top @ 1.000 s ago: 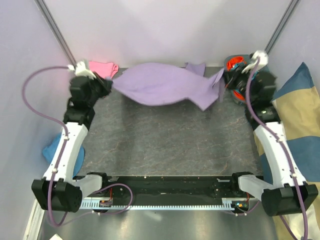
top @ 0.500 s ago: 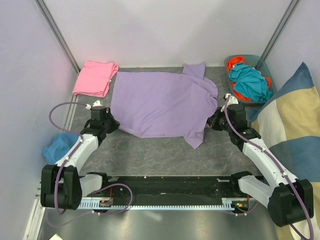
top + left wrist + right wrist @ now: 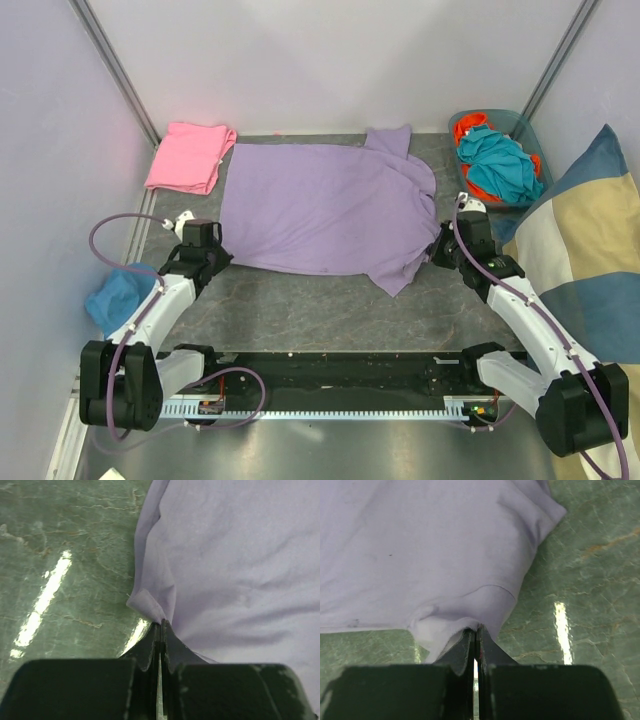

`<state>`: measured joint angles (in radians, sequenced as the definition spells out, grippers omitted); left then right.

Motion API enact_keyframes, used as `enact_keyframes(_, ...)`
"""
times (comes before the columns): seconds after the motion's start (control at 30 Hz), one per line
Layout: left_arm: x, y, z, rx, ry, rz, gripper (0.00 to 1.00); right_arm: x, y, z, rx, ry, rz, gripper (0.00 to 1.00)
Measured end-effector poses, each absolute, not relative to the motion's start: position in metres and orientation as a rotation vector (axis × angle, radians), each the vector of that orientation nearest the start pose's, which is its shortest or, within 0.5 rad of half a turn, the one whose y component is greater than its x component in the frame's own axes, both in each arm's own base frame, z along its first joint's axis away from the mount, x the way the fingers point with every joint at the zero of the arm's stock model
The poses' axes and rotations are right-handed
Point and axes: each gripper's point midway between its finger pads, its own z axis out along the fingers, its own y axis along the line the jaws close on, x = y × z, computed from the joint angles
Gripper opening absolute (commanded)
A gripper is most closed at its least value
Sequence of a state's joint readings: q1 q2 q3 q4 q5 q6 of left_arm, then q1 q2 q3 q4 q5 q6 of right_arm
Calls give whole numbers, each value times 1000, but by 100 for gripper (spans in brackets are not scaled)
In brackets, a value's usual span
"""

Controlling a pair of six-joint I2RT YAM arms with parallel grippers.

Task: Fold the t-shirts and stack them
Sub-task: Flatten out the tshirt

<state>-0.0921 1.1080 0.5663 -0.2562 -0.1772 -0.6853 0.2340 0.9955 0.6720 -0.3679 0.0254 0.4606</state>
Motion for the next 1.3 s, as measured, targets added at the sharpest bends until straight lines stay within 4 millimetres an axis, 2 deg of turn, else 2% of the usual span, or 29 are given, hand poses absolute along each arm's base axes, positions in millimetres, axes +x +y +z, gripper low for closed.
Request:
enact_keyframes(0.17,286,-11,70,-810,2224,-98,2,277,70,116,327,2308,255,0)
enact_keyframes(0.43,276,-7,61,-834,2248,-57,2,270,56,112,382,2334,168,0)
enact_keyframes(0.87,266,-7,47,-867,2280,-45,2,266,52,112,431,2332,146,0)
enact_keyframes(1.07,254,-6,53,-897,2246,-66,2,255,45,107,487,2359,110,0)
enact_keyframes(1.1,253,-6,55,-899,2240,-69,3,253,45,107,493,2364,107,3)
enact_keyframes(1.13,252,-5,57,-900,2233,-72,7,251,44,106,502,2367,103,19)
enact_keyframes(1.2,250,-5,60,-899,2223,-75,26,248,43,107,517,2369,101,33)
enact_keyframes(1.23,249,-5,61,-902,2220,-76,37,246,41,107,519,2369,93,49)
enact_keyframes(1.27,248,-4,61,-903,2219,-75,55,246,41,107,530,2366,91,57)
enact_keyframes(1.3,247,-4,61,-908,2216,-74,63,245,39,108,539,2363,83,63)
